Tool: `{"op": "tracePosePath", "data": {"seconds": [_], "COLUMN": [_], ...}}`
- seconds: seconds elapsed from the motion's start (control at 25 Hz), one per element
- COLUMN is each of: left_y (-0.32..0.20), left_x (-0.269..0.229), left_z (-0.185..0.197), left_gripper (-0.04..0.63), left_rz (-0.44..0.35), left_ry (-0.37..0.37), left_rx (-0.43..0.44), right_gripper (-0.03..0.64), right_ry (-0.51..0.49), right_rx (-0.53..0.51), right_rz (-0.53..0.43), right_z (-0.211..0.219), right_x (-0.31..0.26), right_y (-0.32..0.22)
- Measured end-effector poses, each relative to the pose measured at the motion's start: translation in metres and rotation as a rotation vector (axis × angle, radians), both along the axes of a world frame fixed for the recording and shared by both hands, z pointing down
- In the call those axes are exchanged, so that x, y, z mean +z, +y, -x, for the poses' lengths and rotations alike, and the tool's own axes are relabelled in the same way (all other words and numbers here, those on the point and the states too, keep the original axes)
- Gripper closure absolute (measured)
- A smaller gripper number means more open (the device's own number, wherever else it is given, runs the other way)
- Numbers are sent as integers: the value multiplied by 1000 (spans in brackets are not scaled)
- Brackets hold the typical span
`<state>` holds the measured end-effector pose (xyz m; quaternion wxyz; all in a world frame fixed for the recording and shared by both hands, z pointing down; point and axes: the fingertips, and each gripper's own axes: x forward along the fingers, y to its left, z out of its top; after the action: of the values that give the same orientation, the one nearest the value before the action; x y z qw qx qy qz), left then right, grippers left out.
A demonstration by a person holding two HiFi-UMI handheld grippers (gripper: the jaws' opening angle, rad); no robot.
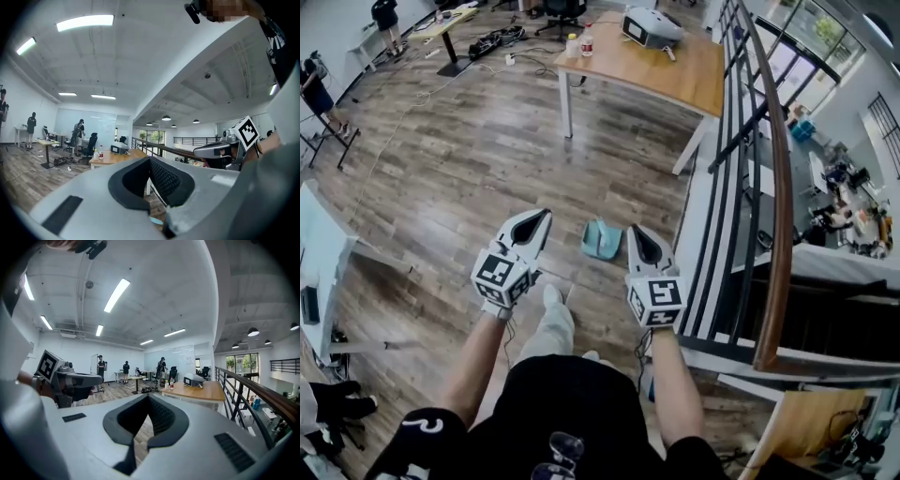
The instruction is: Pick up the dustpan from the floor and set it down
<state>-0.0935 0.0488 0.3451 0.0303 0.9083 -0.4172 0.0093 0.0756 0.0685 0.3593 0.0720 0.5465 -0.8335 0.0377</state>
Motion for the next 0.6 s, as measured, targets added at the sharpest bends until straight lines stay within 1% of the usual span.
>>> {"op": "tracePosePath", "data": {"seconds": [0.32, 0.6], "left_y": [-94, -153], "left_x": [5, 19], "left_z": [13, 31], "left_gripper": [598, 598], "left_rz": [22, 40], "left_ry": [-4, 0], "left_rx": [61, 93], "right_gripper": [623, 623], "right_ry": [1, 15], "right_rx": [43, 58], "right_rz": [27, 34], "right_z": [18, 43], "right_x": [8, 13], "right_y": [-91, -149]}}
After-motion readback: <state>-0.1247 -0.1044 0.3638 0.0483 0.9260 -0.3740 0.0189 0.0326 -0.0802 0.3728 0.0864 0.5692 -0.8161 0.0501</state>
